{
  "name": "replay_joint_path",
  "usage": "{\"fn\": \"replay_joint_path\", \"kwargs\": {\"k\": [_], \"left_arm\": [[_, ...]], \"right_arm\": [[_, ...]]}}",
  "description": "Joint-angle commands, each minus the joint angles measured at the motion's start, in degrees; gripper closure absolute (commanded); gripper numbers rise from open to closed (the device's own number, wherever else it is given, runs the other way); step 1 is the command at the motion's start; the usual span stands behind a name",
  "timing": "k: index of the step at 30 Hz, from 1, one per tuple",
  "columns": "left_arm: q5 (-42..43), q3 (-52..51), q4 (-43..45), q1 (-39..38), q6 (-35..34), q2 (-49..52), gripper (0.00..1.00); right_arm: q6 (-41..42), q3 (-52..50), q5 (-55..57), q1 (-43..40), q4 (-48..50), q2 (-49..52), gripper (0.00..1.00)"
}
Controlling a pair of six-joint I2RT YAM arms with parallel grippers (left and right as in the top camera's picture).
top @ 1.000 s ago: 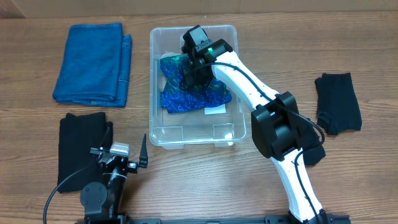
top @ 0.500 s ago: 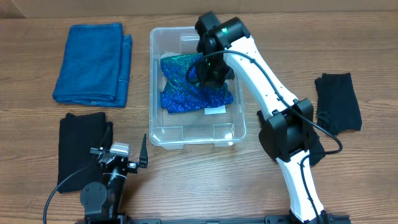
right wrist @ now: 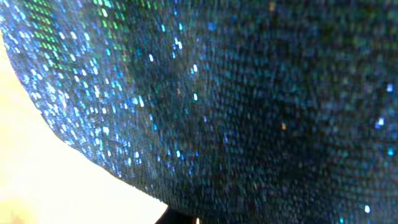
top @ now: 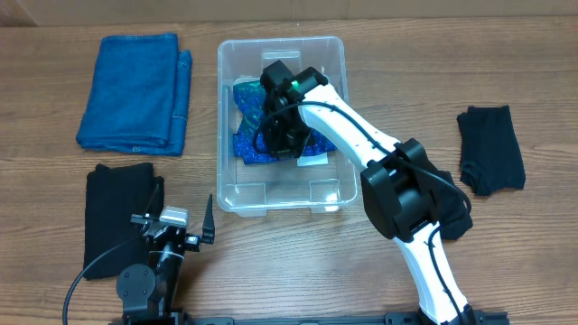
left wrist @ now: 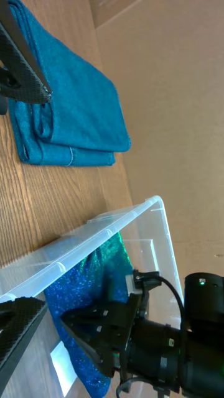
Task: Pack container
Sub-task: 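Press and flatten the sparkly fabric inside the container with right gripper, then move the right gripper to the black cloth and grasp it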
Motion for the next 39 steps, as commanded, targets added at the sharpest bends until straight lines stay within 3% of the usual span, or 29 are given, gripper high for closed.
{"fn": "replay_joint_path", "kwargs": {"k": [1, 8, 14, 17, 19, 22, 24, 26, 30, 33, 37, 39], "left_arm": [[-0.52, -0.20, 0.04, 0.31, -0.63, -0.55, 0.00], [-0.52, -0.20, 0.04, 0.31, -0.63, -0.55, 0.00], [-0.52, -0.20, 0.04, 0.31, -0.63, -0.55, 0.00], [-0.52, -0.20, 0.04, 0.31, -0.63, -0.55, 0.00], [-0.52, -0.20, 0.04, 0.31, -0.63, -0.55, 0.00], [-0.52, -0.20, 0.04, 0.31, -0.63, -0.55, 0.00], [-0.52, -0.20, 0.04, 0.31, -0.61, -0.55, 0.00], [-0.52, -0.20, 0.04, 0.31, -0.61, -0.55, 0.00], [-0.52, -0.20, 0.04, 0.31, -0.61, -0.55, 0.00], [-0.52, -0.20, 0.04, 0.31, -0.61, -0.55, 0.00], [-0.52, -0.20, 0.04, 0.31, -0.61, -0.55, 0.00], [-0.52, -0.20, 0.04, 0.31, -0.63, -0.55, 0.00]], "right_arm": [[0.50, -0.13, 0.13, -0.11, 2.51, -1.29, 0.96], [0.48, 0.33, 0.57, -0.13, 6.38, -1.36, 0.96], [-0.04, 14.12, 0.66, -0.66, -3.96, -5.38, 0.93], [-0.39, 21.51, 7.17, -2.89, -12.92, -11.67, 0.79], [0.28, 22.14, 15.69, -6.67, -20.02, -17.62, 0.65], [0.26, 21.49, 16.70, -15.43, -26.18, -25.29, 0.46], [0.24, 20.90, 16.46, -20.11, -26.18, -29.16, 0.45], [0.00, 16.39, 17.88, -25.31, -26.18, -35.87, 0.01], [2.29, -1.42, 18.97, -37.53, -26.16, -49.70, 0.00], [7.91, -14.05, 15.06, -43.93, -24.92, -54.71, 0.00], [8.02, -28.92, -1.79, -50.10, -21.75, -55.63, 0.00], [16.52, -42.47, -7.13, -55.21, -14.38, -58.62, 0.00]]}}
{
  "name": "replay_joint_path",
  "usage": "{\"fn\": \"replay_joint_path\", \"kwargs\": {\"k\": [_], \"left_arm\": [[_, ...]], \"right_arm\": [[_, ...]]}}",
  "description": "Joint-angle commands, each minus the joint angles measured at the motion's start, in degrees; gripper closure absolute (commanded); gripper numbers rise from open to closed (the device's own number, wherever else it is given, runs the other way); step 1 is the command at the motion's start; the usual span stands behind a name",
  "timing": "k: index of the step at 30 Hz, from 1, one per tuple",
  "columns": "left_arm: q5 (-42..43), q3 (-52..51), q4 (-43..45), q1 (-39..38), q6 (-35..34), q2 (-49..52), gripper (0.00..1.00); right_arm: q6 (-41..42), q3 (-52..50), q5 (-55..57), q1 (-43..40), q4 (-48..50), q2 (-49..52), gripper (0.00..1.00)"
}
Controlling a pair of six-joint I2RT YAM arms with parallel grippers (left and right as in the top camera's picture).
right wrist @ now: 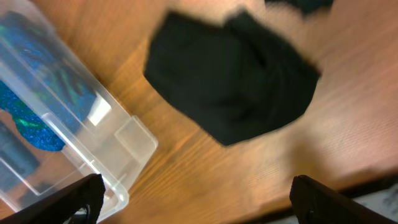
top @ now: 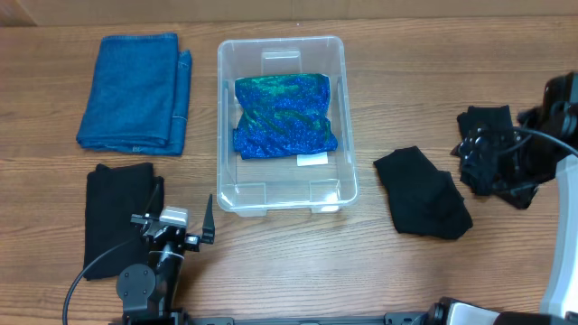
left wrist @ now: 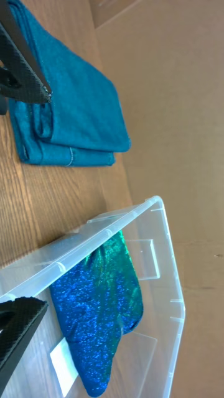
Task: Pack container
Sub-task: 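Move the right gripper to the black cloth and grasp it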
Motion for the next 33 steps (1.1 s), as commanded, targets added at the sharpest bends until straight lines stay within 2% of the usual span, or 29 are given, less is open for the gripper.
{"fn": "replay_joint_path", "kwargs": {"k": [1, 5, 8, 11, 18, 23, 33], "left_arm": [[-0.50, -0.20, 0.04, 0.31, -0.63, -0.55, 0.00], [-0.50, -0.20, 0.04, 0.31, -0.63, -0.55, 0.00], [-0.50, -0.20, 0.04, 0.31, -0.61, -0.55, 0.00], [-0.50, -0.20, 0.04, 0.31, -0.63, -0.55, 0.00], [-0.50, -0.20, 0.04, 0.31, -0.61, -0.55, 0.00], [-0.50, -0.20, 0.04, 0.31, -0.61, -0.55, 0.00], [-0.50, -0.20, 0.04, 0.31, -0.63, -0.55, 0.00]], "right_arm": [[10.10, -11.96, -7.48, -4.59, 6.60, -4.63, 0.00], [18.32, -25.73, -7.21, -6.10, 13.38, -9.68, 0.00], [20.22, -34.80, -7.28, -6.08, 21.31, -10.05, 0.00], [21.59, -40.63, -6.93, -6.08, 26.18, -10.01, 0.00], [26.14, -52.41, -6.38, -6.08, 44.50, -10.01, 0.00], [27.69, -53.35, -6.12, -6.08, 49.07, -8.92, 0.00], [28.52, -53.35, -6.25, -6.01, 60.35, 5.40, 0.00]]}}
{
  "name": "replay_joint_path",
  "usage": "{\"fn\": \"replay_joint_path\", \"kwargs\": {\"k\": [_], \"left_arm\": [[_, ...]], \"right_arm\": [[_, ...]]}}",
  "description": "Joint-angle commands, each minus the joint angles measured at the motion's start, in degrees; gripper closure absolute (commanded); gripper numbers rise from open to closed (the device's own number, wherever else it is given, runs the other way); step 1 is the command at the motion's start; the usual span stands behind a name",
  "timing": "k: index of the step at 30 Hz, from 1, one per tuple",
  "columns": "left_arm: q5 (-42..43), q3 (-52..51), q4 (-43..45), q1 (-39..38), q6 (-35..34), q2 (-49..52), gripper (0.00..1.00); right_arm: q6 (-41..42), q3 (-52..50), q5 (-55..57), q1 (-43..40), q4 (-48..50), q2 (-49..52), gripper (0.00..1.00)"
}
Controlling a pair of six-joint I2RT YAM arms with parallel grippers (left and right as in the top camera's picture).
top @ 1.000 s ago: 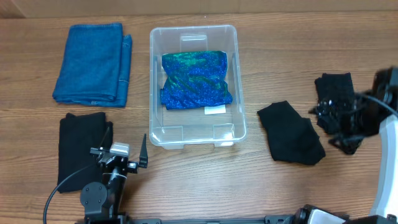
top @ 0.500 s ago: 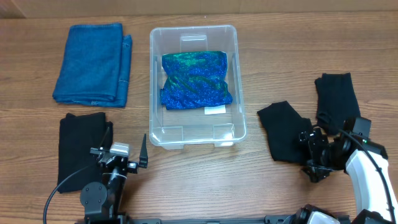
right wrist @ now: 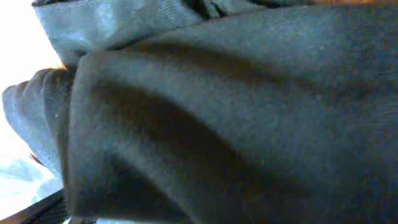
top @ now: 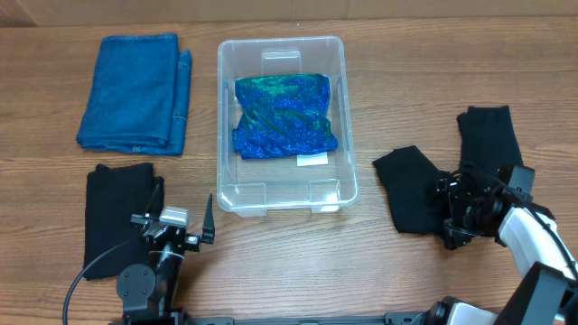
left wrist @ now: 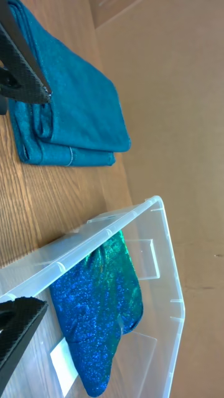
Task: Pack container
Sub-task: 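Move the right gripper to the black cloth and grasp it, then carry the black cloth into the container's front half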
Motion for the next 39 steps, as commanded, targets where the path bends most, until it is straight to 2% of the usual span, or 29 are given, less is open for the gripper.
{"fn": "replay_joint_path", "kwargs": {"k": [1, 2, 3, 7, 9, 11, 12, 13, 16, 21, 23, 25, 27, 29, 31, 33, 36, 39], "left_arm": [[-0.50, -0.20, 0.04, 0.31, -0.63, -0.55, 0.00], [-0.50, -0.20, 0.04, 0.31, -0.63, -0.55, 0.00], [-0.50, -0.20, 0.04, 0.31, -0.63, -0.55, 0.00], [-0.52, -0.20, 0.04, 0.31, -0.61, -0.55, 0.00], [-0.52, -0.20, 0.04, 0.31, -0.61, -0.55, 0.00], [-0.50, -0.20, 0.04, 0.31, -0.63, -0.55, 0.00], [-0.50, -0.20, 0.04, 0.31, -0.63, -0.55, 0.00], [-0.50, -0.20, 0.04, 0.31, -0.61, -0.55, 0.00], [-0.52, -0.20, 0.04, 0.31, -0.63, -0.55, 0.00], [-0.50, -0.20, 0.04, 0.31, -0.63, -0.55, 0.00], [-0.50, -0.20, 0.04, 0.31, -0.63, -0.55, 0.00], [-0.50, -0.20, 0.04, 0.31, -0.63, -0.55, 0.00], [-0.50, -0.20, 0.04, 0.31, -0.61, -0.55, 0.00], [-0.50, -0.20, 0.04, 0.31, -0.63, -0.55, 0.00], [-0.50, -0.20, 0.04, 0.31, -0.63, -0.55, 0.00], [-0.52, -0.20, 0.04, 0.31, -0.61, -0.55, 0.00], [-0.50, -0.20, 0.04, 0.31, -0.63, -0.55, 0.00], [-0.50, -0.20, 0.04, 0.31, -0.63, -0.55, 0.00]], "right_arm": [[-1.75, -2.62, 3.67, 0.44, 5.01, 5.33, 0.00], [-1.75, -2.62, 3.56, 0.42, 5.53, 5.33, 0.00], [-1.73, -2.62, 3.56, 0.42, 6.10, 5.33, 0.04], [-1.73, -2.60, 3.58, 0.42, 6.71, 5.31, 0.49], [-1.73, -2.51, 3.52, 0.42, 6.93, 5.31, 0.66], [-1.75, -2.27, 2.21, 0.42, 7.10, 5.29, 0.73], [-2.08, -0.81, -1.03, 0.42, 7.08, 5.01, 0.90], [-2.93, 0.44, -3.39, 0.42, 7.08, 4.59, 0.96], [-6.01, 9.86, -13.42, 0.42, 4.31, 0.28, 0.96], [-11.23, 32.44, -27.36, 1.31, -8.55, -6.54, 0.96], [-12.59, 39.98, -30.16, 4.50, -13.31, -8.22, 0.96], [-14.01, 43.15, -30.21, 8.37, -15.28, -9.35, 0.96], [-14.73, 44.13, -29.99, 17.03, -14.84, -10.58, 0.96], [-17.68, 44.11, -27.80, 25.20, -15.34, -10.38, 0.96], [-21.38, 44.11, -20.92, 35.19, -15.74, -9.86, 0.96], [-21.38, 44.09, -12.39, 44.09, -16.24, -8.87, 0.96], [-21.24, 44.00, -1.29, 54.05, -16.24, -5.25, 0.96], [-20.63, 44.00, 2.86, 59.25, -13.18, 1.01, 0.96]]}}
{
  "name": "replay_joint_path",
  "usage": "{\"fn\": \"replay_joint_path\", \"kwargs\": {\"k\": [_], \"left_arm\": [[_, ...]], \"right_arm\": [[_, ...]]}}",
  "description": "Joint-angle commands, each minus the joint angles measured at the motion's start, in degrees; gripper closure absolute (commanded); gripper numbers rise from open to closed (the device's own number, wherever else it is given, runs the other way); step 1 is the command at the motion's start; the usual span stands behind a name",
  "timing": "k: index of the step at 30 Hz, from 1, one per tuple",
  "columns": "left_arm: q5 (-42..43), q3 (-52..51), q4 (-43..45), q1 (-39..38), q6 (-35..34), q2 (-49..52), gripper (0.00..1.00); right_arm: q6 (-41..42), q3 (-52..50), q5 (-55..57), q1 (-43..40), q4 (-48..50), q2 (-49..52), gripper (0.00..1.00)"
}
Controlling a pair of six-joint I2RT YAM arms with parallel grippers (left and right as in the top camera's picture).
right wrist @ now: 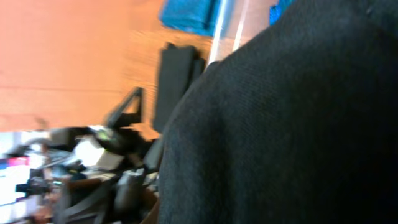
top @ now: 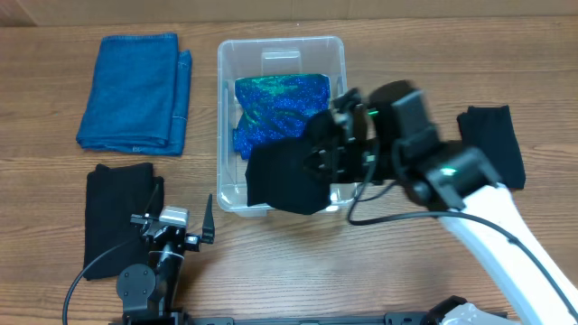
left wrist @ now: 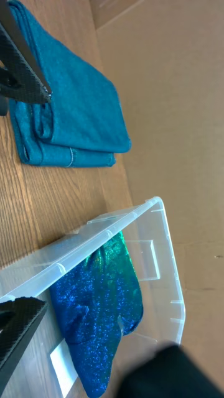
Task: Pack container
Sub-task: 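Carry the black cloth into the container's front half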
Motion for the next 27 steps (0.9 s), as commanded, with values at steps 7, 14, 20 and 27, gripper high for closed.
{"fn": "replay_joint_path", "kwargs": {"k": [7, 14, 20, 27], "left_arm": [[-0.33, -0.20, 0.04, 0.31, -0.63, -0.55, 0.00], [-0.33, -0.20, 0.04, 0.31, -0.63, -0.55, 0.00], [-0.33, -0.20, 0.04, 0.31, -0.63, -0.55, 0.00], [-0.33, -0.20, 0.04, 0.31, -0.63, -0.55, 0.00]], "right_arm": [[0.35, 1.31, 7.80, 4.24, 9.75, 13.40, 0.96], [3.74, 1.31, 5.60, 5.84, 14.38, 15.91, 0.94], [3.67, 1.31, 5.42, 6.54, 15.26, 21.59, 0.89], [3.26, 1.31, 24.48, 5.33, 5.81, 23.56, 0.39]]}}
